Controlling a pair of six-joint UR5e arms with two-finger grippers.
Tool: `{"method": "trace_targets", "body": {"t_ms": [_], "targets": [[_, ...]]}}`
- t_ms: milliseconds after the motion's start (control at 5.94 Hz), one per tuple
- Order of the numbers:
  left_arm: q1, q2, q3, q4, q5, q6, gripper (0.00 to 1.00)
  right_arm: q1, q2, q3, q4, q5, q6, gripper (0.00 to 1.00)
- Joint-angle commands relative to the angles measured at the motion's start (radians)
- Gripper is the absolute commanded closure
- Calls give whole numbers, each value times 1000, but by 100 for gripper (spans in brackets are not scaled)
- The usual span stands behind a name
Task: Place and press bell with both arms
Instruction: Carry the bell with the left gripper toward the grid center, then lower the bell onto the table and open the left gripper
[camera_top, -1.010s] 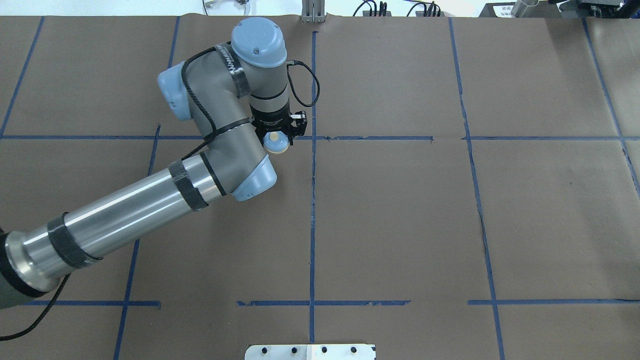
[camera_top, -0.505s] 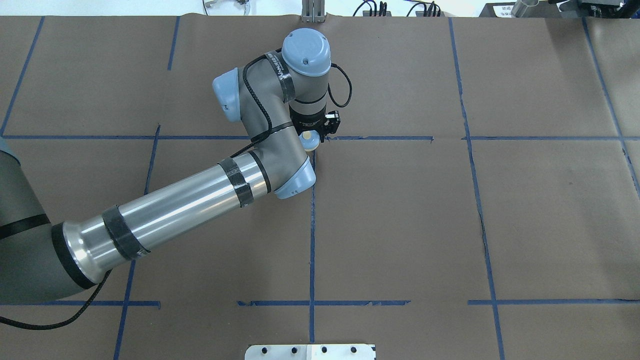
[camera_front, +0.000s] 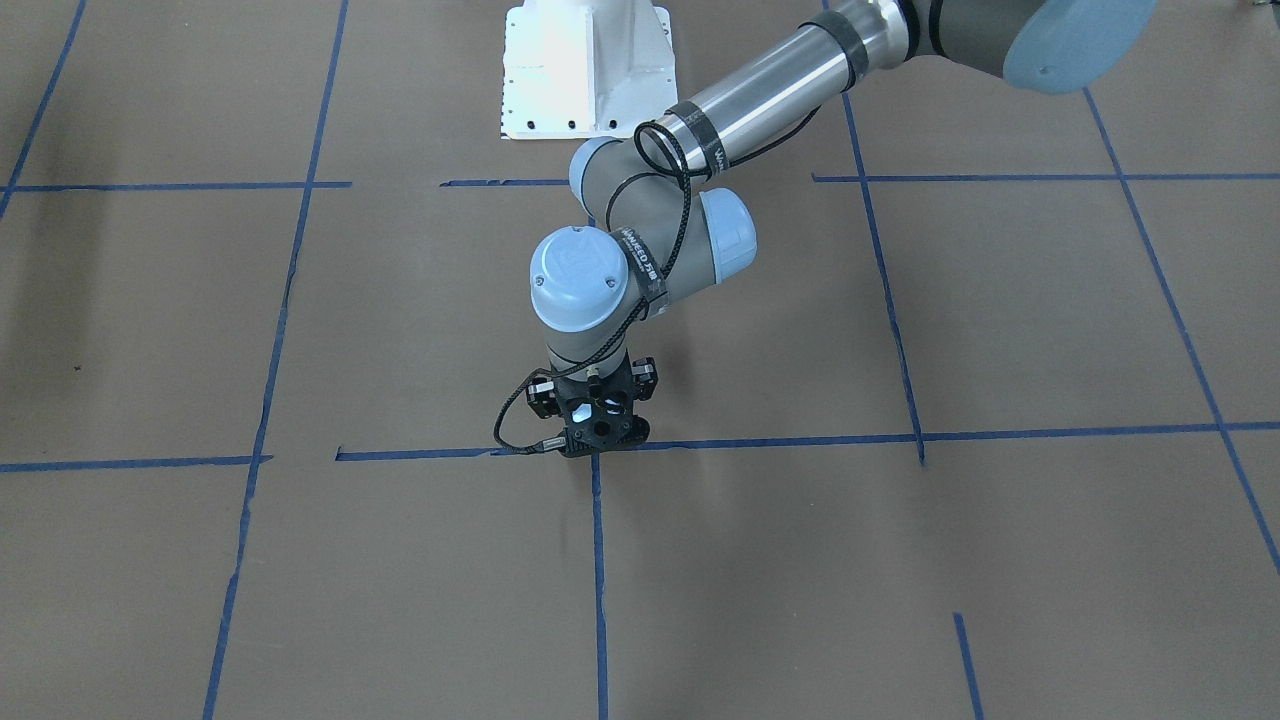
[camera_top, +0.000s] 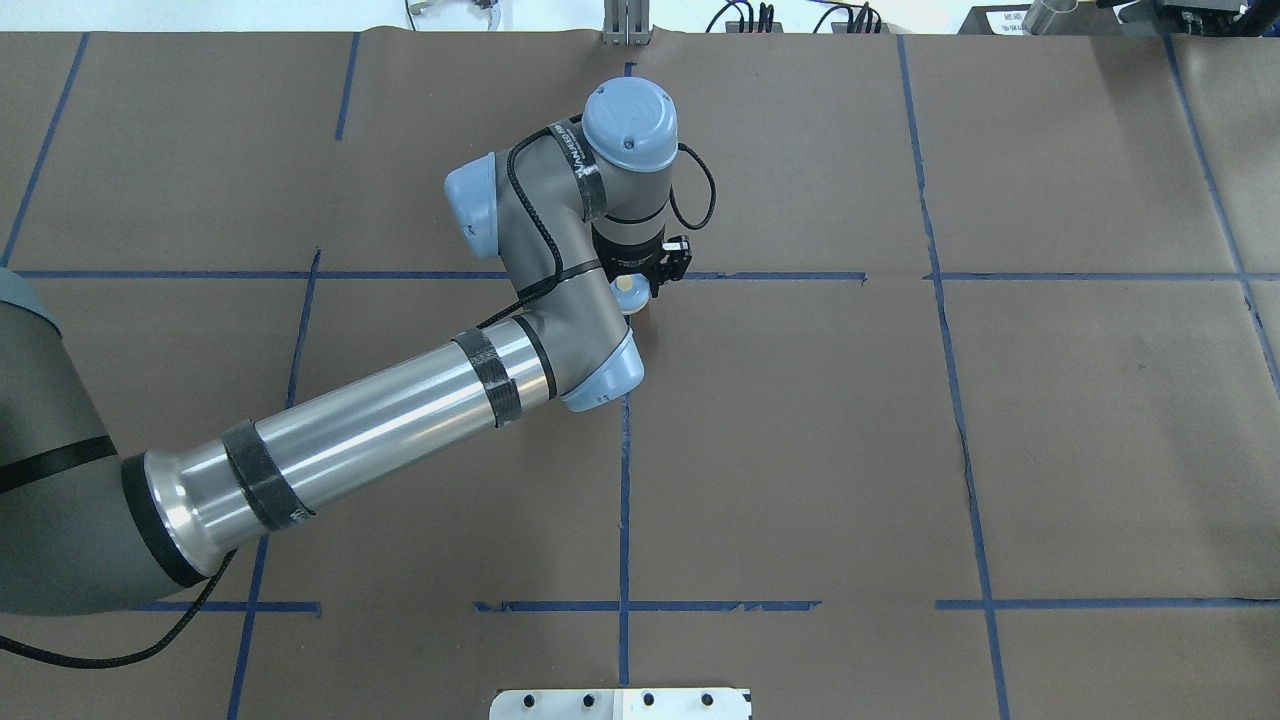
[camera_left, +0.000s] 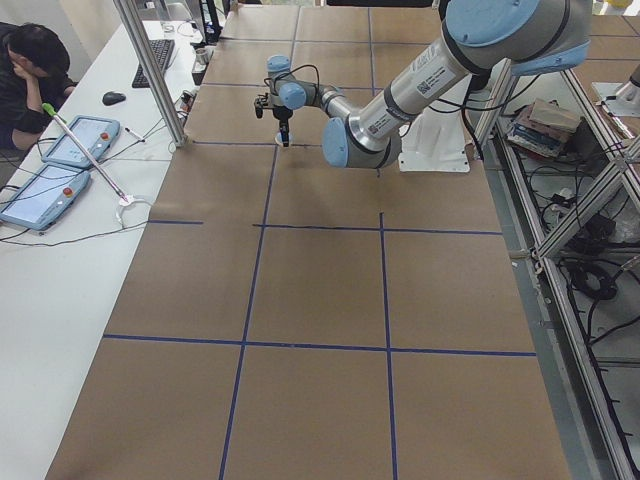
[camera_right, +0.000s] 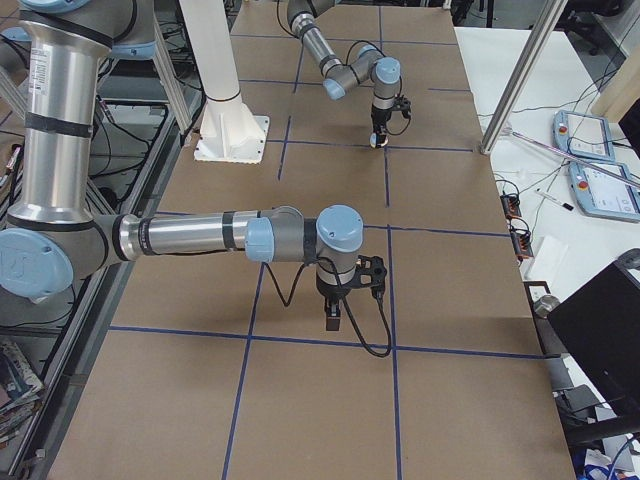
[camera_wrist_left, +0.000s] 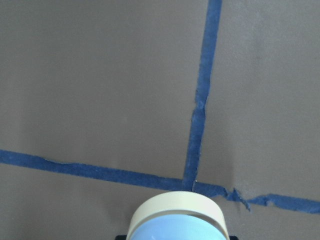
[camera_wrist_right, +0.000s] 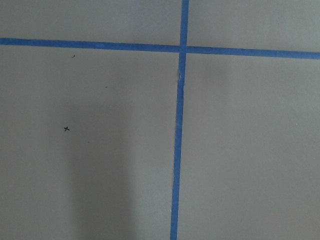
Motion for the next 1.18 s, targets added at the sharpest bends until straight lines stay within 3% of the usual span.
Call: {"method": "trace_targets", "body": {"t_ms": [0, 168, 505, 842, 1010], "targets": [[-1, -1, 0, -1, 0, -1, 0, 0, 0, 1, 0, 0, 0, 0], [-10, -1, -10, 11, -6, -2, 0, 0, 2, 1, 1, 0, 0, 0], [-110, 52, -159, 91, -113, 15, 0, 0, 2, 1, 1, 2, 0, 0], [-199, 266, -459, 263, -133, 288, 0, 0, 0, 3, 1, 2, 0, 0], [-274, 433, -614, 286, -133, 456, 0, 0, 0, 3, 1, 2, 0, 0]]}}
